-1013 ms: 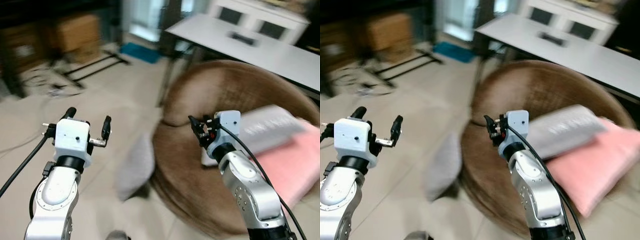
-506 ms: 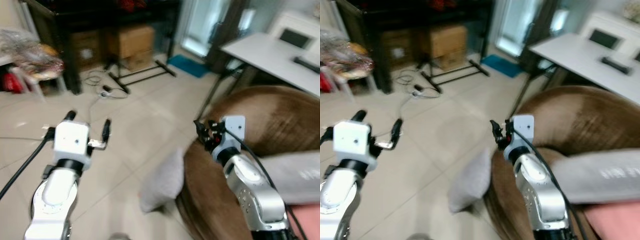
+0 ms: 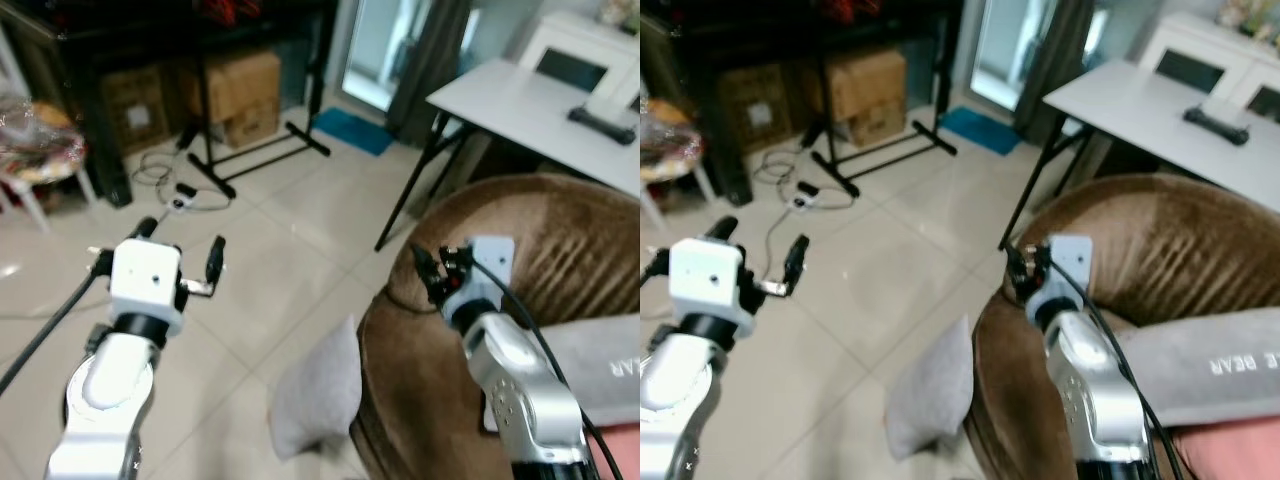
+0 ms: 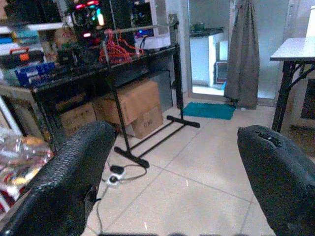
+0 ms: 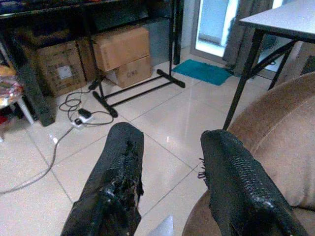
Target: Move the pillow to the sofa from floor
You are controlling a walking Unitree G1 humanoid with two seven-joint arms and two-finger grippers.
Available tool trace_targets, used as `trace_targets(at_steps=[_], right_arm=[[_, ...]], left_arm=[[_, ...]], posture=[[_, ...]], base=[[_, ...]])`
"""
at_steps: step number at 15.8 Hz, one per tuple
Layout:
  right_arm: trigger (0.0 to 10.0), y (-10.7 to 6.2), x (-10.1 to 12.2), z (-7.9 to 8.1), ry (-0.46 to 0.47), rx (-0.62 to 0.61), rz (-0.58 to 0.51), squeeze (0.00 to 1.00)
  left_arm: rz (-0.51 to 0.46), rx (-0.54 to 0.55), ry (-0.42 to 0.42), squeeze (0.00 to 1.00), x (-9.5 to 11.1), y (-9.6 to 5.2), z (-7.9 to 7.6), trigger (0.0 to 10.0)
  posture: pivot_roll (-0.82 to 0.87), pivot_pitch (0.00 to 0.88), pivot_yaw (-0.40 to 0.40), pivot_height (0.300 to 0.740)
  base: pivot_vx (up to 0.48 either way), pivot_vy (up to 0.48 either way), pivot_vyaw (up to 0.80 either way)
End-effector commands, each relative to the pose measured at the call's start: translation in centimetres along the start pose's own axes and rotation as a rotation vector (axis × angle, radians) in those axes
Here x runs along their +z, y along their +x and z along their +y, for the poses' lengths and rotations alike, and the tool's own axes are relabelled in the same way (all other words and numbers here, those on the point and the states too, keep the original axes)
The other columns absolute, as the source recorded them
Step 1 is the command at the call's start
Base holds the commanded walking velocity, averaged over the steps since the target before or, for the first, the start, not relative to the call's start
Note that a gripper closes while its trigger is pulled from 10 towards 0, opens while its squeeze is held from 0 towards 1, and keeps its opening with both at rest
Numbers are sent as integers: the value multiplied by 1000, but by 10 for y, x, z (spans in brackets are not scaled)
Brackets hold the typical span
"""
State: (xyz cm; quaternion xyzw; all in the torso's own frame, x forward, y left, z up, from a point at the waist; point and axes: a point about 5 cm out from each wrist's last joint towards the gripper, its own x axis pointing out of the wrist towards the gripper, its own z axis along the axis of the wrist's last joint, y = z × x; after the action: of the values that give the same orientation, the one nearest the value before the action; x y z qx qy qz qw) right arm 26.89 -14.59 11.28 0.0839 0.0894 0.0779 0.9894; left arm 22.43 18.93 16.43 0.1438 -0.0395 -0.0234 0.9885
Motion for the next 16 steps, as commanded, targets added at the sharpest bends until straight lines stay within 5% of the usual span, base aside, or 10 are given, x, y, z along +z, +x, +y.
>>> trace_targets(at_steps=[1, 9, 16], right_arm=[[10000, 2, 3, 6, -2, 11, -16, 0], [10000, 3, -5, 10, -3, 22, 5, 0], [10000, -12, -16, -3, -10, -72, 15, 0]], left_arm=[[10, -9, -4, 0, -1, 0, 0, 10000], [23, -82, 77, 0, -3, 4, 0, 10000], [11, -178, 80, 0, -4, 16, -6, 10000]], posture=[[101, 0, -124, 740], [121, 0, -43, 740], [57, 0, 64, 740]], base=[[266, 0, -800], [32, 0, 0], [0, 0, 0]])
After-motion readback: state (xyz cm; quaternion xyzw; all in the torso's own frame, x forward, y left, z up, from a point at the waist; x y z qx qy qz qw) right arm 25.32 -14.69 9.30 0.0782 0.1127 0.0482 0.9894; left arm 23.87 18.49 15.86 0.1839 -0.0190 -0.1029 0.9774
